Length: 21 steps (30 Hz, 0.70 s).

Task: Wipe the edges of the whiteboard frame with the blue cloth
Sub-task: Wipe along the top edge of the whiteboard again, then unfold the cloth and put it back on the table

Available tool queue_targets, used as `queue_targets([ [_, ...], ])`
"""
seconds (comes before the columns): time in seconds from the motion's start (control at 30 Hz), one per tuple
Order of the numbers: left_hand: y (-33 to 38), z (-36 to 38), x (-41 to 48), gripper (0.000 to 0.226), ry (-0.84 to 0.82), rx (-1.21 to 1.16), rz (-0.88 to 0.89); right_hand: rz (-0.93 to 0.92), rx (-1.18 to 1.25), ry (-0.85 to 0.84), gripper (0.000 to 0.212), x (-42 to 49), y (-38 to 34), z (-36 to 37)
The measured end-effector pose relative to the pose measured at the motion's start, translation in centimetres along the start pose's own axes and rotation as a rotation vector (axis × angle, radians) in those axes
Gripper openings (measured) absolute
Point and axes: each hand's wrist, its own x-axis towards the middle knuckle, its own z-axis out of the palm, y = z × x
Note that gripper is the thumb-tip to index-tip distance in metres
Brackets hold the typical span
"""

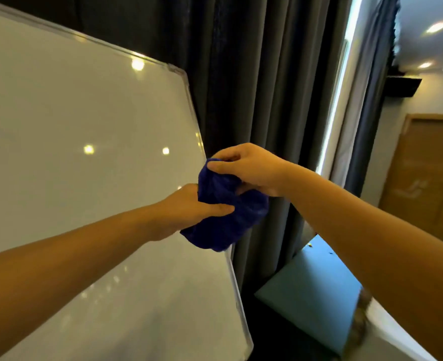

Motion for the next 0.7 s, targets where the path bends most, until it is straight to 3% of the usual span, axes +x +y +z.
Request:
queue_targets([
  [0.13, -0.9, 3.1, -2.1, 0.026, 0.022, 0.081, -0.077, 0.041, 0.097, 0.037, 0.014, -6.1, 4.3, -2.1],
  [0.33, 0.9, 8.9, -3.5, 0.011, 0.108, 0.193, -0.026, 0.149, 0.261, 0.087, 0.017, -16.2, 12.0, -5.9],
  [0.43, 2.3, 11.7, -2.9, 0.029, 0.013, -0.039, -0.086, 0.186, 0.331, 0.094, 0.039, -21.3, 15.0, -9.1],
  [0.5, 2.7, 15.4, -1.5, 0.032, 0.053, -0.369, -0.126, 0.153, 0.583, 0.141, 0.052, -24.3, 17.9, -11.3],
  [0.6, 0.8, 24.1, 0.8, 0.045, 0.065, -0.722, -0.411, 0.318, 1.066, 0.093, 0.061, -28.0, 23.7, -11.0],
  [0.7, -3.1, 34.0, 0.5, 0.053, -0.203, -0.656, -0.787, 0.606, 1.264, -0.157, 0.076, -33.8, 30.7, -7.5],
])
